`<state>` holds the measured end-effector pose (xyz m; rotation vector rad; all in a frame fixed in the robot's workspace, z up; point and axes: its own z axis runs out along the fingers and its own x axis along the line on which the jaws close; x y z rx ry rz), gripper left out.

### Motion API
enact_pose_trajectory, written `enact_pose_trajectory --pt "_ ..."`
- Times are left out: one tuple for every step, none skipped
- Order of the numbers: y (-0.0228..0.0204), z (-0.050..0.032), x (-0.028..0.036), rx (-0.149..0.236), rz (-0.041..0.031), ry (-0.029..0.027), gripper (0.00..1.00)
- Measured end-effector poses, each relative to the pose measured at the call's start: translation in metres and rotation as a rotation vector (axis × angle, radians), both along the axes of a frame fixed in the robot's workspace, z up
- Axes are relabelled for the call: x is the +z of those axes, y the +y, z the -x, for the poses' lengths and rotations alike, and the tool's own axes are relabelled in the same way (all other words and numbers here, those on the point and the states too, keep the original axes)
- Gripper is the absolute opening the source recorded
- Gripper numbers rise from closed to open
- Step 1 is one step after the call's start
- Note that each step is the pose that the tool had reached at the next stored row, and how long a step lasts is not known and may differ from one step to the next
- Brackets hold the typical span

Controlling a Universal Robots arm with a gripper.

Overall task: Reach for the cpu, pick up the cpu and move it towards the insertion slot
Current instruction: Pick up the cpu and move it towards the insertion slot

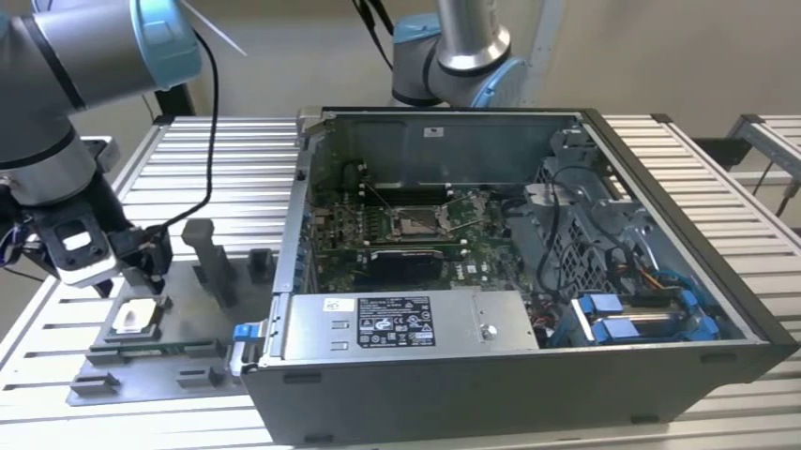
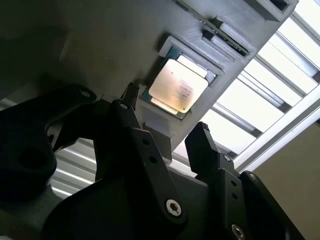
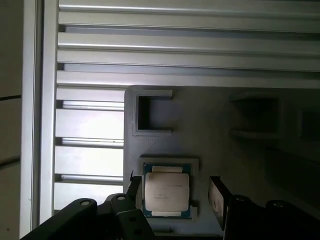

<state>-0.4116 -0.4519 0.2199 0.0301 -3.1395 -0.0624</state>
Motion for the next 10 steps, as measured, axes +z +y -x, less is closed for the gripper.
enact_pose_trajectory --pt "-0.0006 0.0000 -0.0002 0.000 0.0000 0.0001 1.00" --pt "-0.0012 0.0000 -0.0005 0.000 0.0000 0.0001 1.00" --pt "-0.0021 0.0001 -0.0008 0.000 0.0001 0.0002 1.00" --pt "-0.0034 0.0001 -0.0012 0.000 0.0001 0.0002 1.00" --pt "-0.0048 0.0001 -0.0016 0.000 0.0000 0.0001 1.00" --pt "-0.0062 0.0001 -0.0021 0.000 0.0000 0.0002 1.00" --pt "-0.0077 0.0002 -0.0028 0.000 0.0001 0.0002 1.00" --pt "-0.0090 0.0002 -0.0036 0.000 0.0000 0.0001 1.00" --pt "-0.0103 0.0004 -0.0043 0.000 0.0000 0.0002 1.00" --pt "-0.0115 0.0006 -0.0050 0.000 0.0001 0.0003 1.00"
